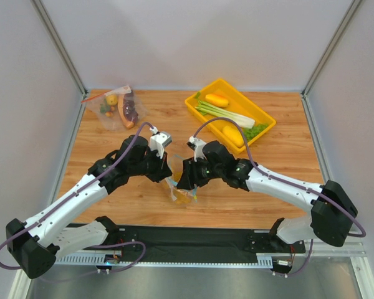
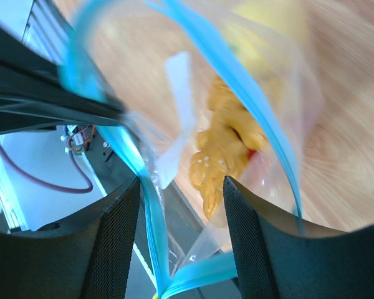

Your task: Open the zip-top bag and remove the fake food

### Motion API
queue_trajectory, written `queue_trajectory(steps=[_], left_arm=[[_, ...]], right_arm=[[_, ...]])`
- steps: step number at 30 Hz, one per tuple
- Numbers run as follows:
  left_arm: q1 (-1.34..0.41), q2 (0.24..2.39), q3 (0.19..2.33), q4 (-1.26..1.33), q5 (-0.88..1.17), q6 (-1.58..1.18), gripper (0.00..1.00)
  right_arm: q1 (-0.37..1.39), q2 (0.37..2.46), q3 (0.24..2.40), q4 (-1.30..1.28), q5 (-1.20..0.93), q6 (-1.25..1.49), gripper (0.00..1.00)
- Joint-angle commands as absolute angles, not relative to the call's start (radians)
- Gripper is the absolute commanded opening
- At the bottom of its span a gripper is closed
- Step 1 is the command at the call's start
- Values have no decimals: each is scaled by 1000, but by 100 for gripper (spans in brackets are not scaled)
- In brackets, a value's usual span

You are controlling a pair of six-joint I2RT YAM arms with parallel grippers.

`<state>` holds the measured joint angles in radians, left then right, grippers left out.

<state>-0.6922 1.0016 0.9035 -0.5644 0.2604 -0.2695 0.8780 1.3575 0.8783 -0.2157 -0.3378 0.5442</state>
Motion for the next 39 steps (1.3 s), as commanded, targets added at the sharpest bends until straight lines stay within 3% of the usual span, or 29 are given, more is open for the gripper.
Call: queue_trajectory(steps=[1,13,24,39], left_arm=[[-695,996,922,-549,273,-249,0],[-695,1015,914,-535,314,-247,0],[-696,1015,910,-515,321,-253,0],[-696,1008,902,-494,322,-265,0]], right_arm=[[850,1316,856,-155,-307,612,57],[819,1338,850,-41,-390,689,57],[859,1397,936,-239,-261,612,58],[928,1489,977,-314,-196,583,63]])
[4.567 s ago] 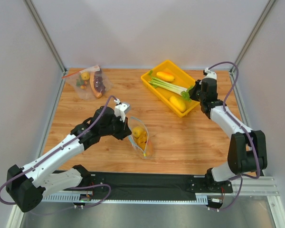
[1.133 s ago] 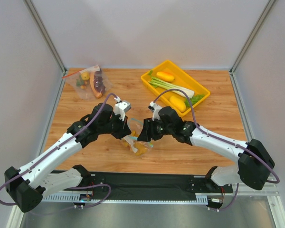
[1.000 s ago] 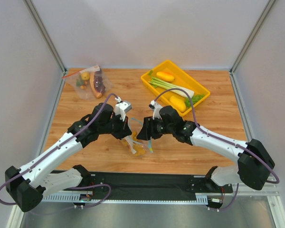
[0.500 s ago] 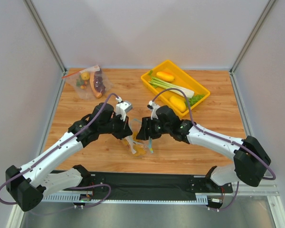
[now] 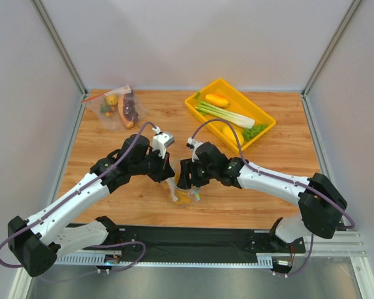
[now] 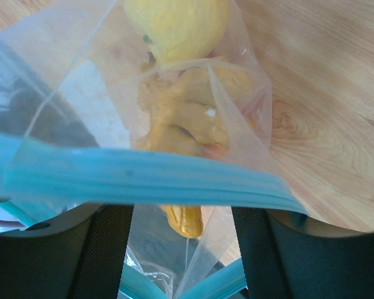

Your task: Open the zip-top bag and remove the fake food

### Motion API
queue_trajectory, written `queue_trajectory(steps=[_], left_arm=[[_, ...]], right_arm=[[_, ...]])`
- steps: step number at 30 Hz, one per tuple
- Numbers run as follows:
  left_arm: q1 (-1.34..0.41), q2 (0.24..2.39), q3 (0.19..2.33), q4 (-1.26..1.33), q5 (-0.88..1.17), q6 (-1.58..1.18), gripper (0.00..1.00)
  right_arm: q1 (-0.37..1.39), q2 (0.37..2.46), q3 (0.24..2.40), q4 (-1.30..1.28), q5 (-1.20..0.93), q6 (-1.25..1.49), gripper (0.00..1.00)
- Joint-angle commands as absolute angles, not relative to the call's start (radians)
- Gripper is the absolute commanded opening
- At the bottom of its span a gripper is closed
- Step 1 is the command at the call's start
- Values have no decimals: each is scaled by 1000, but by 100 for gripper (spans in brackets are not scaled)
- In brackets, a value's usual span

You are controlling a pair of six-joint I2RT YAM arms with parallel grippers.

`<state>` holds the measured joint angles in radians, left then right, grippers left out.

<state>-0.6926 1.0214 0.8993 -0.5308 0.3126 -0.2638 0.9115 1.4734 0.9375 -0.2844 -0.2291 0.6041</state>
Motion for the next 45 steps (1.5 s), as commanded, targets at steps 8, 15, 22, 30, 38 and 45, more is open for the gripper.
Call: queue_trajectory(steps=[8,15,22,30,38,45], left_arm=[[-696,1008,902,-491,324,-273,0],[-696,1012,899,-485,310,-276,0],[-703,1009,893,-442,336,-294,0],[-716,1008,887,-414,334,-310,0],[-727,1014,876,-400,331,-319,0],[-730,1008,876,-411,319,-318,0]], right_arm=[[957,1549,974,-287,-196,603,71],[988,1555,980,-238,-207,627,75],[1019,1614,1006,-232,-175,632,76],[1040,1628,996,-209,-117,661,75],[1080,1537,963,-104,-101,704,80],[1086,1465,946,-90,-103,741,80]])
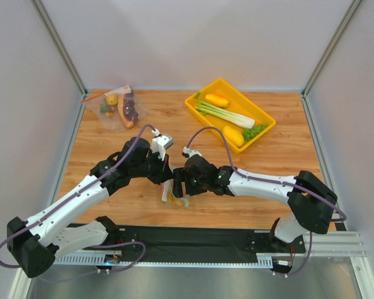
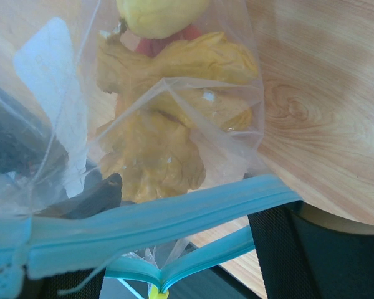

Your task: Open the zip-top bag and remove the fake food

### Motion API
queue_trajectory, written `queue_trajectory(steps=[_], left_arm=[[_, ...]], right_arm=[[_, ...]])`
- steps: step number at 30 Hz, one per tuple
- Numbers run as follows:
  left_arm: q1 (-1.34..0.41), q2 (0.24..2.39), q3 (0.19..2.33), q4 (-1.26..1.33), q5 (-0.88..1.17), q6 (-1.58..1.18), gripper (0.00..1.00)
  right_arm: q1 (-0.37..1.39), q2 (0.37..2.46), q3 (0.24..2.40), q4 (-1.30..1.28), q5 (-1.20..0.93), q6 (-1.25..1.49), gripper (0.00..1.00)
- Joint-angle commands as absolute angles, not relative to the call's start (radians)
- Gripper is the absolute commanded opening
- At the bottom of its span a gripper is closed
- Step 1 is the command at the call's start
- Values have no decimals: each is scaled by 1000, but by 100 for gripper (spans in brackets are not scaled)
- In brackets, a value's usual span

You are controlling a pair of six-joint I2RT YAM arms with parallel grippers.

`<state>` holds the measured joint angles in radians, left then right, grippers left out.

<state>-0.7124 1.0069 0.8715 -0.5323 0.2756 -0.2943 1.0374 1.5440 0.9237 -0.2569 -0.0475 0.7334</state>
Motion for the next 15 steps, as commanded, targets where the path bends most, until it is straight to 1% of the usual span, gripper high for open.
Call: queue_trajectory(steps=[1,2,4,5,6,12,15], left_arm=[[-730,1008,874,-414,316,-314,0],[-730,1006,873,-419,316,-314,0],[-730,1006,868,-419,316,-314,0],[-730,1006,868,-419,316,-314,0],[-730,1005,868,-419,318,-314,0],[-732,1008,868,-416,319,-318,0],[-733,1012,868,-408,321,-322,0]], right_arm=[[1086,1457,943,-91,-95,739,80],[1086,1438,940,-94,-92,741,79],[1088,1419,933,-104,-77,739,74],[1086,1407,933,-107,-77,736,65],[1086,1402,939,-120,-75,738,63],[1086,1408,959,-133,-109,732,58],[1086,1446,963,-98,-159,749,58]])
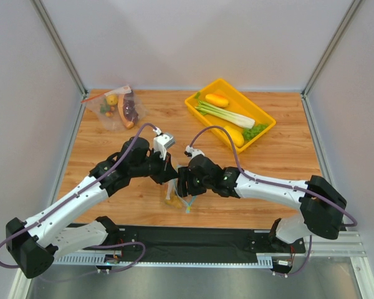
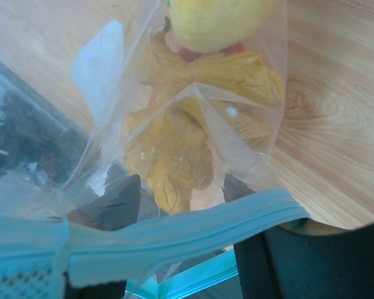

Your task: Open the zip-top bag and remove the fake food

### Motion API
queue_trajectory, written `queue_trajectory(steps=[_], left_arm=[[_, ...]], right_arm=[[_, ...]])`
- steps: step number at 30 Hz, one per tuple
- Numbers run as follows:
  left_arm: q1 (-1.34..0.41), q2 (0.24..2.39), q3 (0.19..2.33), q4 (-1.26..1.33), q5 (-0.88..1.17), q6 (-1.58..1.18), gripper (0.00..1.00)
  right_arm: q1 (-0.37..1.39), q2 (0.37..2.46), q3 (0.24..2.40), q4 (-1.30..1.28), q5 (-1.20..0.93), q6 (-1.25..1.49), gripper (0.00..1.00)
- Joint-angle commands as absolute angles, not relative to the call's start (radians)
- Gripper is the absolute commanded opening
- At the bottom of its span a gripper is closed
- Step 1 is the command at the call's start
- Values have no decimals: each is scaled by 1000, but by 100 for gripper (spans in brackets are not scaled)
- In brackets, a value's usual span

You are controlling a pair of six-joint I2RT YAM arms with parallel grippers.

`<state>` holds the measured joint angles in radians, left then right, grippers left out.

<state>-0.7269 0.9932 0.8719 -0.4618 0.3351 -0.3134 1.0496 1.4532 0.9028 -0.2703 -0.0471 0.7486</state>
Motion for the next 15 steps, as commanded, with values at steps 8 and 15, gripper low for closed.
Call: queue_trajectory(steps=[8,15], left_arm=[[-744,1025,864,-391,331,-322,0],[-747,1028,848,-345,359,-337,0]], right_arm=[[1086,1554,957,-26,-189,788,68],[1086,1634,917,181,-282,839,72]])
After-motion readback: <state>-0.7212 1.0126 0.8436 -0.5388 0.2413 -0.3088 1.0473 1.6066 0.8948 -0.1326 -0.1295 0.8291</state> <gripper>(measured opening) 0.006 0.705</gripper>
